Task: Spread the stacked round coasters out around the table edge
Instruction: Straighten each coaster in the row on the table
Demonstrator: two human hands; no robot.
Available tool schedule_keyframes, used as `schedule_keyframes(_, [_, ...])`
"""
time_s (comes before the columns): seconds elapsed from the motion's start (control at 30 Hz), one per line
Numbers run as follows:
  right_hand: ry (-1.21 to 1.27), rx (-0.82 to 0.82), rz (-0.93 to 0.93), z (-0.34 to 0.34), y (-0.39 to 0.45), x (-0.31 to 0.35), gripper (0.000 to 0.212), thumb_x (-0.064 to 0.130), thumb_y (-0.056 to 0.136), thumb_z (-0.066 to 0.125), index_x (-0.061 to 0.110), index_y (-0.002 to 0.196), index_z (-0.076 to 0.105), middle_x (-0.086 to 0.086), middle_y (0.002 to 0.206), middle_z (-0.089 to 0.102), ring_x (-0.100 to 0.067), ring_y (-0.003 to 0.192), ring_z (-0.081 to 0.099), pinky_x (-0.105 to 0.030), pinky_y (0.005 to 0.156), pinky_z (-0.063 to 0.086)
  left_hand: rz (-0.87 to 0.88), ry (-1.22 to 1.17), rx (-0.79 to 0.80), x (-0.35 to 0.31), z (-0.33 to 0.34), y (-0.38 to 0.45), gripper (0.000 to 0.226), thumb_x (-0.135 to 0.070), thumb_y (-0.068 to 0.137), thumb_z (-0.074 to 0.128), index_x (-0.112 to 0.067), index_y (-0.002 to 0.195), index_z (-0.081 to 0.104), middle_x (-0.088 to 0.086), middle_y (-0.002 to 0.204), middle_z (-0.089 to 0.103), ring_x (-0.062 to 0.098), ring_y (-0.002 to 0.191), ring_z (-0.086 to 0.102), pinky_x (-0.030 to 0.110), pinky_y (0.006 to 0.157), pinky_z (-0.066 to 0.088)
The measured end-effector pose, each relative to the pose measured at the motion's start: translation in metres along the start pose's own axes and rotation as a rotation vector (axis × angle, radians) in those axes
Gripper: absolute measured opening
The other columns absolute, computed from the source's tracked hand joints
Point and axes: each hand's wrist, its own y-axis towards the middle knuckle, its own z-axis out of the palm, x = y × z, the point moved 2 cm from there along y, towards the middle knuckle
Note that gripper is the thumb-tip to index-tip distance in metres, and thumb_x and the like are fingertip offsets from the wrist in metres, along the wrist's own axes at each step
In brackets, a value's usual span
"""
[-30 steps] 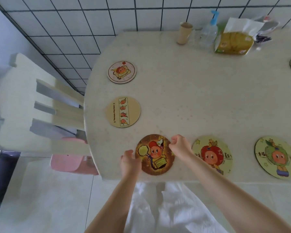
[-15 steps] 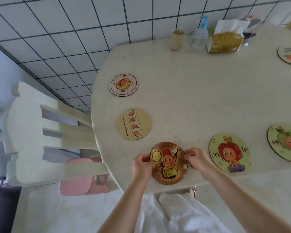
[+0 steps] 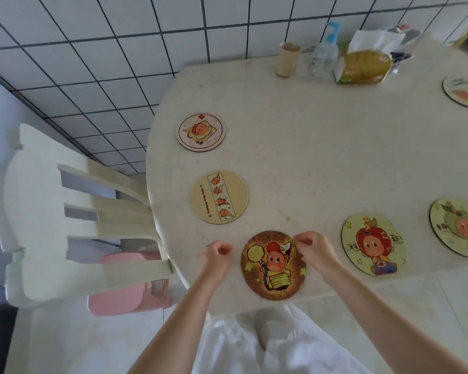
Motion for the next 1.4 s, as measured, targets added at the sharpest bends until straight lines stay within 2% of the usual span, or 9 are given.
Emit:
schedule_keyframes(0.17, [0.330, 0.156, 0.151, 0.027, 0.007, 0.044, 0.021, 0.001, 0.092, 0.057, 0.002, 0.112, 0.063, -0.012, 0.096, 0.068, -0.023, 0.083, 0.067, -0.037, 0.081, 0.059, 0.044, 0.069, -0.130, -0.026, -0.042, 0.037, 0.014, -0.015, 0.086, 0.058, -0.025, 0.090, 0.067, -0.013, 0.083, 0.064, 0.004, 0.077, 0.057, 0.014, 0.060, 0.040])
schedule_keyframes(0.27, [0.871, 0.330, 0.399, 0.052, 0.007, 0.071, 0.019, -0.005, 0.093, 0.051, -0.006, 0.111, 0.058, -0.025, 0.110, 0.064, -0.031, 0.093, 0.067, -0.038, 0.080, 0.057, 0.083, 0.136, -0.151, -0.044, -0.060, 0.064, 0.014, -0.012, 0.086, 0.059, -0.019, 0.094, 0.068, -0.005, 0.090, 0.066, 0.008, 0.081, 0.059, 0.017, 0.066, 0.043])
schedule_keyframes(0.4, [0.998, 0.355, 0.505, 0.080, 0.016, 0.089, 0.021, -0.006, 0.092, 0.051, -0.006, 0.113, 0.056, -0.027, 0.117, 0.062, -0.037, 0.104, 0.063, -0.042, 0.091, 0.053, 0.150, 0.211, -0.206, -0.068, -0.074, 0.094, 0.018, -0.005, 0.089, 0.055, -0.012, 0.100, 0.067, 0.004, 0.104, 0.069, 0.018, 0.094, 0.062, 0.026, 0.078, 0.050])
schedule_keyframes(0.67, [0.848, 0.356, 0.594, 0.090, 0.033, 0.107, 0.017, -0.008, 0.089, 0.052, -0.004, 0.104, 0.058, -0.024, 0.105, 0.064, -0.034, 0.095, 0.065, -0.041, 0.081, 0.057, 0.187, 0.457, -0.189, -0.099, -0.078, 0.139, 0.045, -0.005, 0.087, 0.058, -0.017, 0.130, 0.053, 0.001, 0.127, 0.061, 0.021, 0.117, 0.051, 0.035, 0.087, 0.047])
schedule_keyframes(0.87, [0.712, 0.333, 0.494, 0.095, 0.046, 0.111, 0.011, -0.003, 0.088, 0.059, 0.001, 0.098, 0.058, -0.018, 0.100, 0.067, -0.028, 0.088, 0.068, -0.038, 0.075, 0.059, 0.167, 0.475, -0.168, -0.108, -0.078, 0.151, 0.036, -0.024, 0.089, 0.062, -0.020, 0.125, 0.058, 0.004, 0.115, 0.058, 0.019, 0.101, 0.056, 0.031, 0.082, 0.051])
schedule_keyframes(0.97, [0.444, 0.285, 0.281, 0.094, 0.055, 0.122, 0.009, 0.005, 0.088, 0.062, 0.012, 0.092, 0.056, -0.012, 0.101, 0.069, -0.021, 0.085, 0.071, -0.035, 0.074, 0.060, 0.085, 0.317, -0.155, -0.106, -0.086, 0.154, 0.025, -0.033, 0.086, 0.065, -0.023, 0.109, 0.068, -0.009, 0.094, 0.063, 0.011, 0.086, 0.058, 0.020, 0.062, 0.042])
schedule_keyframes(1.07, [0.312, 0.245, 0.147, 0.083, 0.065, 0.137, 0.009, 0.005, 0.089, 0.057, 0.014, 0.088, 0.053, -0.013, 0.104, 0.067, -0.026, 0.087, 0.072, -0.042, 0.081, 0.060, 0.014, 0.169, -0.149, -0.098, -0.092, 0.152, 0.008, -0.033, 0.081, 0.070, -0.027, 0.085, 0.069, -0.017, 0.077, 0.062, 0.013, 0.083, 0.062, 0.023, 0.063, 0.047])
schedule_keyframes(1.27, [0.027, 0.187, -0.145, 0.046, 0.096, 0.165, 0.017, 0.013, 0.088, 0.058, 0.018, 0.104, 0.055, -0.001, 0.101, 0.065, -0.026, 0.088, 0.068, -0.044, 0.076, 0.060, -0.153, -0.183, -0.139, -0.066, -0.090, 0.130, 0.009, -0.013, 0.082, 0.071, -0.017, 0.074, 0.067, 0.010, 0.081, 0.073, 0.016, 0.059, 0.068, 0.029, 0.056, 0.057])
schedule_keyframes(1.4, [-0.050, 0.233, -0.211, 0.042, 0.115, 0.179, 0.017, 0.006, 0.083, 0.056, 0.021, 0.090, 0.058, -0.011, 0.092, 0.072, -0.037, 0.089, 0.068, -0.052, 0.074, 0.059, -0.196, -0.264, -0.090, -0.054, -0.078, 0.111, 0.006, -0.002, 0.082, 0.069, -0.002, 0.084, 0.064, 0.023, 0.089, 0.072, 0.037, 0.074, 0.073, 0.043, 0.068, 0.062])
